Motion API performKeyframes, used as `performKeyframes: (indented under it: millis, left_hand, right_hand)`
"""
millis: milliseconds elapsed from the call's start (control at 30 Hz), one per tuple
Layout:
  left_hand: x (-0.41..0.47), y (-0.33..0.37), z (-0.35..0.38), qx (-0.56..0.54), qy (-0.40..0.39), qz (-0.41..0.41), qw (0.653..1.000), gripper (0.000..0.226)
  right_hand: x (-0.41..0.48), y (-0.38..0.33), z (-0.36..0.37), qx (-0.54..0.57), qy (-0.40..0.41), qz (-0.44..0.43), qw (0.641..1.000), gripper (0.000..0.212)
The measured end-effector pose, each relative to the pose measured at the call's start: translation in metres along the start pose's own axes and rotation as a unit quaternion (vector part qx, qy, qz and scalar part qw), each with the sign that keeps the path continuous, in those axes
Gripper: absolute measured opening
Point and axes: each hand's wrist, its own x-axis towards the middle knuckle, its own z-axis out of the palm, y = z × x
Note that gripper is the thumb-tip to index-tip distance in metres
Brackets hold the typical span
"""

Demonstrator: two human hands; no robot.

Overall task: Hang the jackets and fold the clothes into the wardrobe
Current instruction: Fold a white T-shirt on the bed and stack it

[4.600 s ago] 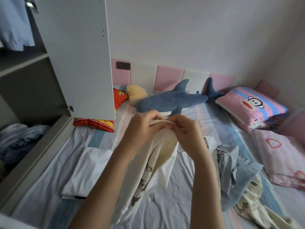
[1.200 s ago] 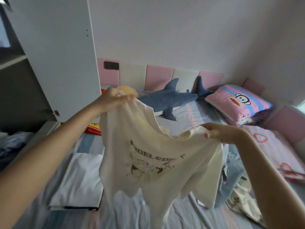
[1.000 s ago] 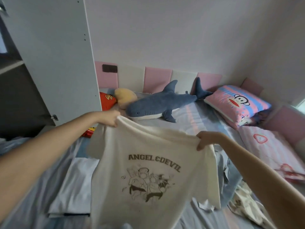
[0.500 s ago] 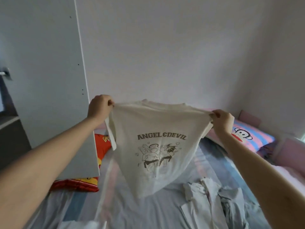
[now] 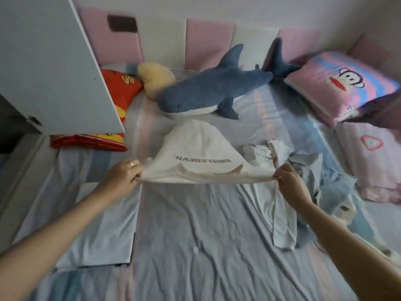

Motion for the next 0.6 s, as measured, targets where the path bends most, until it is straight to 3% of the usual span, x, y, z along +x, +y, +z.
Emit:
performKeyframes:
  millis: [267, 367, 501, 601]
  left_hand:
    - [-0.169, -0.023, 0.185, 0.014, -0.145, -0.055, 0.988, 0.015]
    - [-0.224, -0.020, 0.235, 0.005, -0.186, -0.062, 0.981, 0.014]
    - [-0.268, -0.012, 0.275, -0.005, -0.263, -0.130, 0.956, 0.017]
    - [-0.279, 0.006, 0.291, 0.068, -0.350, -0.147, 0.923, 0.025]
  right_hand:
    - [-0.104, 0.066, 0.206, -0.052, -0.187, 0.062, 0.979, 0.022]
    - [-0.144, 0.085, 0.264, -0.093, -0.260, 0.044, 0.960, 0.022]
    - [-0.186, 0.106, 0.306, -0.121, -0.323, 0.048, 0.937, 0.026]
    - [-0.213, 0.121, 0.322, -0.132, -0.327, 0.053, 0.934, 0.026]
